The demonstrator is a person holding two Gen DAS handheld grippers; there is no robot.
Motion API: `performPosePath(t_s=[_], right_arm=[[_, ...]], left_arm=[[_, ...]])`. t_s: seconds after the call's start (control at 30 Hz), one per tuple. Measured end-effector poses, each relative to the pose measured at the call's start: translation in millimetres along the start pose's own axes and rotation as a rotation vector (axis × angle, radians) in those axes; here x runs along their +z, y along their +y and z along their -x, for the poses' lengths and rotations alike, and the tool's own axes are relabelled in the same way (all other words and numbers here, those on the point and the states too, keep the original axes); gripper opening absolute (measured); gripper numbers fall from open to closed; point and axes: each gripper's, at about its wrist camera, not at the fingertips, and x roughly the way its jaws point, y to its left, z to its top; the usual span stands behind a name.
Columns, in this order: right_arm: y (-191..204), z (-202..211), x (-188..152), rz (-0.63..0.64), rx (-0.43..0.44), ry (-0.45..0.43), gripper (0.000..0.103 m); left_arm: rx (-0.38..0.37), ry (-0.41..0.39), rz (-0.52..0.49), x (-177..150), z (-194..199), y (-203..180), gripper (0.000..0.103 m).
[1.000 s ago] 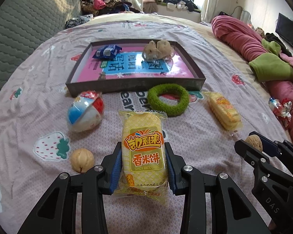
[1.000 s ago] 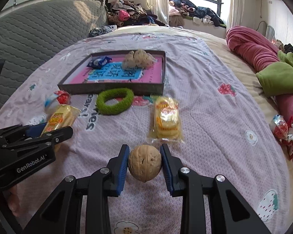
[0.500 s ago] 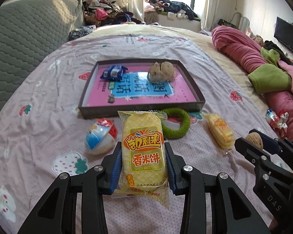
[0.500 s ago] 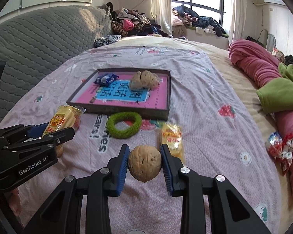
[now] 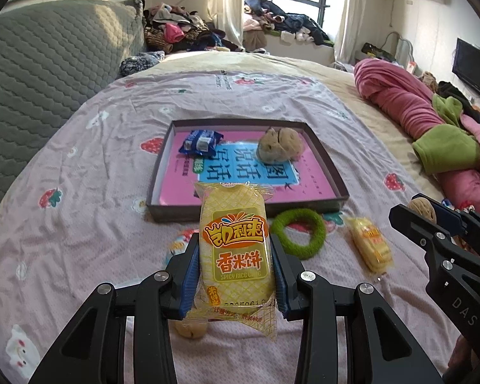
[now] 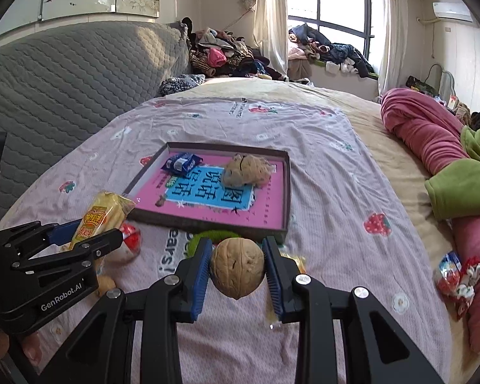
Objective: Organize objects
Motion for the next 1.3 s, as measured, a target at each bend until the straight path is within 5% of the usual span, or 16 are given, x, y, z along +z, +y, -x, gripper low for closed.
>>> performPosePath(t_s=[1.3], right_arm=[[11.3, -17.6, 75.6, 0.028, 0.019, -0.08, 0.033]], left_arm=[[0.042, -0.065, -0.007, 67.0, -12.4, 16.8, 0.041]])
